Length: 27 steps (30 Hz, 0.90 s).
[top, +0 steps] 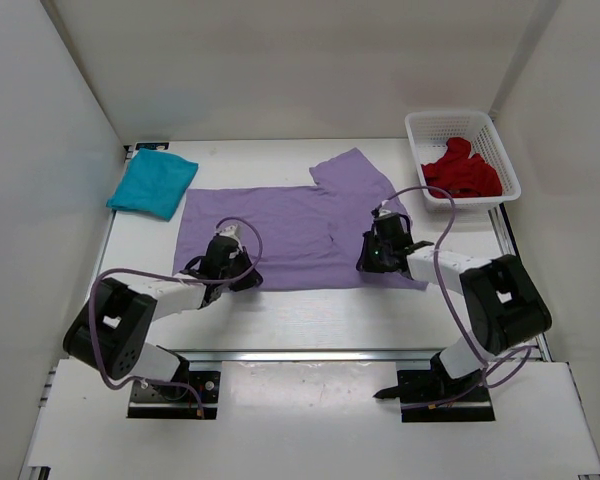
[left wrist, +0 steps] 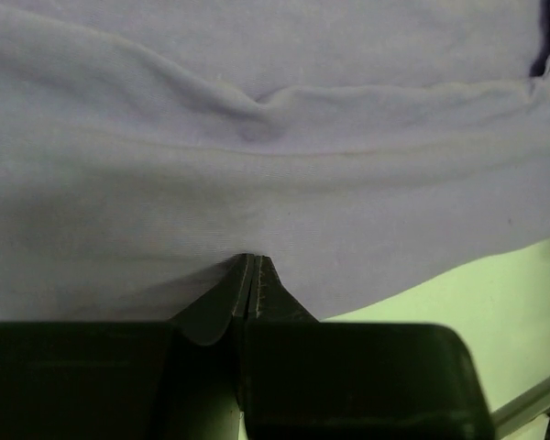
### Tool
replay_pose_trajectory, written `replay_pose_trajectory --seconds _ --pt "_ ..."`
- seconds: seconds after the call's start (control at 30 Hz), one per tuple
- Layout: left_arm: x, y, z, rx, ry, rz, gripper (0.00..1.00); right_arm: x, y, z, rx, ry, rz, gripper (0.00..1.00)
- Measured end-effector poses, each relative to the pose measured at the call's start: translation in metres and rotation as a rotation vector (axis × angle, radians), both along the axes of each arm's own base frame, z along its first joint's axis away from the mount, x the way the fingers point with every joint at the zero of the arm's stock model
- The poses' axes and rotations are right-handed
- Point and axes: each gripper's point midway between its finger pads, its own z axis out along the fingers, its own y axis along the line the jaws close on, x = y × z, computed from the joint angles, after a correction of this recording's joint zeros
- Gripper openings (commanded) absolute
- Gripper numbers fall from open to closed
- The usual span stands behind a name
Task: Fold and stack the t-shirts
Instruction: Fold the flattened tshirt in 1/3 of the way
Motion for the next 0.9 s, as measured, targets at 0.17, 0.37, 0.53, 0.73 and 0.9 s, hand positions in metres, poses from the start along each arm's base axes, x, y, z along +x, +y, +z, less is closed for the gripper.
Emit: replay_pose_trajectory --seconds 0.17,0.37,0.53,0.73,0.9 --pt "-0.036 -0.008 -0.001 -0.012 -0.013 -0.07 0.08 -0.032 -0.008 -0.001 0.013 -0.005 -0.014 0.0" --pt "-0.081 0.005 -0.002 -0.06 -0.033 -0.084 0.09 -0.073 -0.007 -0.001 0.032 0.028 0.0 0.02" --pt "-0.086 0.027 0.007 -0.042 -0.008 -0.022 0.12 -0.084 -0.012 0.006 0.031 0.061 -0.008 0.22" --pt "-0.004 0.034 0.09 -0.036 -0.134 0.075 0.12 -0.042 0.008 0.064 0.104 -0.091 0.017 0.19" --pt "0.081 0.078 0.103 -0.013 -0.155 0.264 0.13 -0.033 0.029 0.076 0.167 -0.14 0.079 0.18"
